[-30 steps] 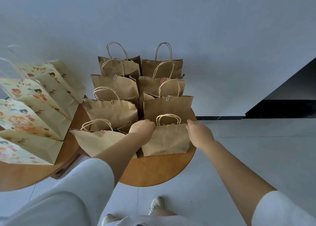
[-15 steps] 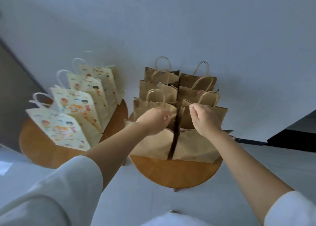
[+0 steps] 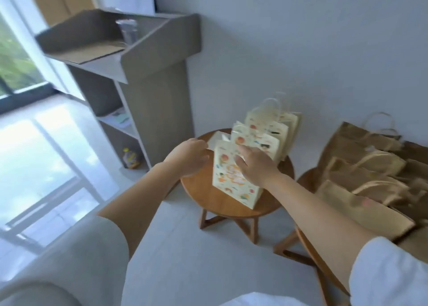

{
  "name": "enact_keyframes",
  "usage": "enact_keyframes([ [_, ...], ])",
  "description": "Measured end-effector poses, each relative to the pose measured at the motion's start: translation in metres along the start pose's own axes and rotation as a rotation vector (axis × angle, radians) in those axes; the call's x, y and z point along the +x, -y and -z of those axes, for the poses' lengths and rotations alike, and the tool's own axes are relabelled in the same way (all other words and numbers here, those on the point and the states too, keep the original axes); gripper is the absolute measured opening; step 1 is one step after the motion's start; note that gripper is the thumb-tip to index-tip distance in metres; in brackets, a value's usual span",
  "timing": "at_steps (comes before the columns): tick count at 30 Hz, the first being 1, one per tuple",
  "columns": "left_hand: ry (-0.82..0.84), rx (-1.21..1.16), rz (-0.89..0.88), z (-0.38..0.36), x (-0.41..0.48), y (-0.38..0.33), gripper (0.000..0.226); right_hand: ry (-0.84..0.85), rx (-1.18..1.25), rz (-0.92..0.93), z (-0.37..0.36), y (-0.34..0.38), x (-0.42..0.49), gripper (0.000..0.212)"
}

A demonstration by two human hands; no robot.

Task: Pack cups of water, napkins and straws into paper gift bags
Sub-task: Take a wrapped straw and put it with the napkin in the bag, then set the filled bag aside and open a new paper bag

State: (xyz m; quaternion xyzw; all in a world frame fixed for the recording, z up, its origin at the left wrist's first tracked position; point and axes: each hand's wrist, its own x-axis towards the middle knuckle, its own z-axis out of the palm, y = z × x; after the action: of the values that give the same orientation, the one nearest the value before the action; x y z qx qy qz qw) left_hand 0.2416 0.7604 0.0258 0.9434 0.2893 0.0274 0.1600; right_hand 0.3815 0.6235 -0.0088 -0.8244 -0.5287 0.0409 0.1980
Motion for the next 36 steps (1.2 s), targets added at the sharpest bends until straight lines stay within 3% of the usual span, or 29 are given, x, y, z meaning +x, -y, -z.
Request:
enact_keyframes([
  [7, -0.028, 0.074, 0.247, 0.067, -0.015, 0.151, 0.044, 0.085, -0.074, 0.203, -0.041, 0.130, 0.107, 0.043],
  [16, -0.049, 0.180, 0.282, 0.144, 0.037, 0.300, 0.044, 0.174, -0.157, 0.378, -0.088, 0.256, 0.276, 0.047],
  [22, -0.126, 0.162, 0.282, 0.213, 0.096, 0.401, 0.041, 0.195, -0.155, 0.322, -0.103, 0.317, 0.386, 0.046],
  [29, -0.129, 0.120, 0.295, 0.241, 0.170, 0.515, 0.056, 0.167, -0.191, 0.264, -0.126, 0.356, 0.470, 0.046],
  [36, -0.111, 0.136, 0.134, 0.267, 0.293, 0.599, 0.073, 0.090, -0.200, 0.130, -0.163, 0.389, 0.555, 0.044],
])
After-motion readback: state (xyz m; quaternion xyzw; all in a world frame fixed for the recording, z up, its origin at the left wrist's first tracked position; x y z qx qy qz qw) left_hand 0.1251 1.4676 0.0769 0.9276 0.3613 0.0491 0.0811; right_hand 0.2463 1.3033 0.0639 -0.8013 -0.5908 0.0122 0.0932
